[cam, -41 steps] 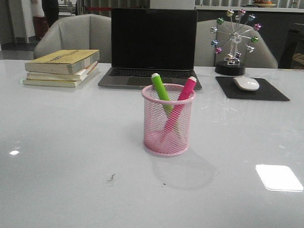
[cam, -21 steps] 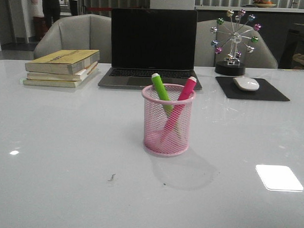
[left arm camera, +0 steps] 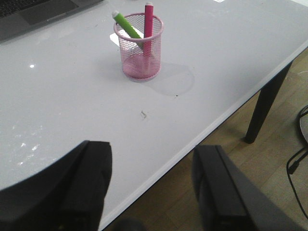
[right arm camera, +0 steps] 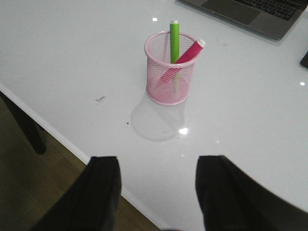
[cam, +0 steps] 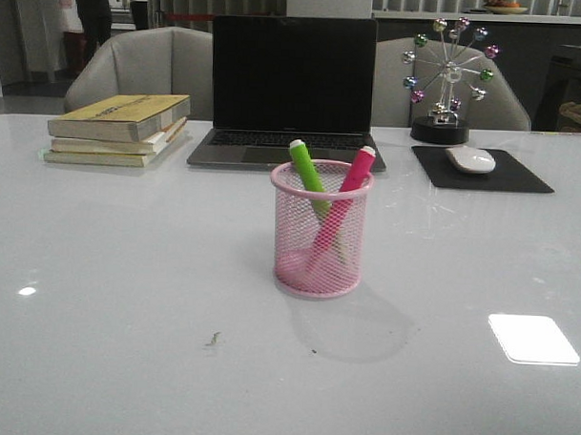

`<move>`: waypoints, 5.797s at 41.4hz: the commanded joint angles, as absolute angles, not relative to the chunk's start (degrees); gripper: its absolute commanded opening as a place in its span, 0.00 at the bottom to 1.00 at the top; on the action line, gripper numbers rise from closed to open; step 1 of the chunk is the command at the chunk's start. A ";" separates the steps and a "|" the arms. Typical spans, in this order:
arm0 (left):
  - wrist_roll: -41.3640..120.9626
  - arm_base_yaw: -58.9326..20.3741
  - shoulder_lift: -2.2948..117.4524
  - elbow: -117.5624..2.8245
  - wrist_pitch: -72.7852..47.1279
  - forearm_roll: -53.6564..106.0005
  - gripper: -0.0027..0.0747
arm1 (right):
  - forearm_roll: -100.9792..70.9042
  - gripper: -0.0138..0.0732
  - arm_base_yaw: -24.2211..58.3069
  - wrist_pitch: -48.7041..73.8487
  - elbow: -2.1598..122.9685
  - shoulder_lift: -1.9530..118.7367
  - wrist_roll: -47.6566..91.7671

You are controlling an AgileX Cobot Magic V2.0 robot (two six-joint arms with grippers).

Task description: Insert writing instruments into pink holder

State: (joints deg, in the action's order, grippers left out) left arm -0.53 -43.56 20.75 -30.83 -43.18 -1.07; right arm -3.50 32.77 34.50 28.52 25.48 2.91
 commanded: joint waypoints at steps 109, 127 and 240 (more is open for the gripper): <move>0.97 -2.44 -1.42 0.50 4.53 2.39 0.15 | -3.13 0.23 32.54 32.94 30.14 25.74 3.44; 0.97 -5.25 -1.42 0.50 4.54 2.39 0.15 | -3.13 0.23 32.54 32.94 30.14 25.74 3.44; 0.97 -5.14 -1.42 0.50 4.66 2.39 0.15 | 1.56 0.23 -0.39 -3.03 -1.34 -1.72 -6.12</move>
State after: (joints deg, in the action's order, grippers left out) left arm 0.85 -4.90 -0.28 0.25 -0.56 1.95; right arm 0.90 0.08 2.16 -1.56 -0.53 -6.05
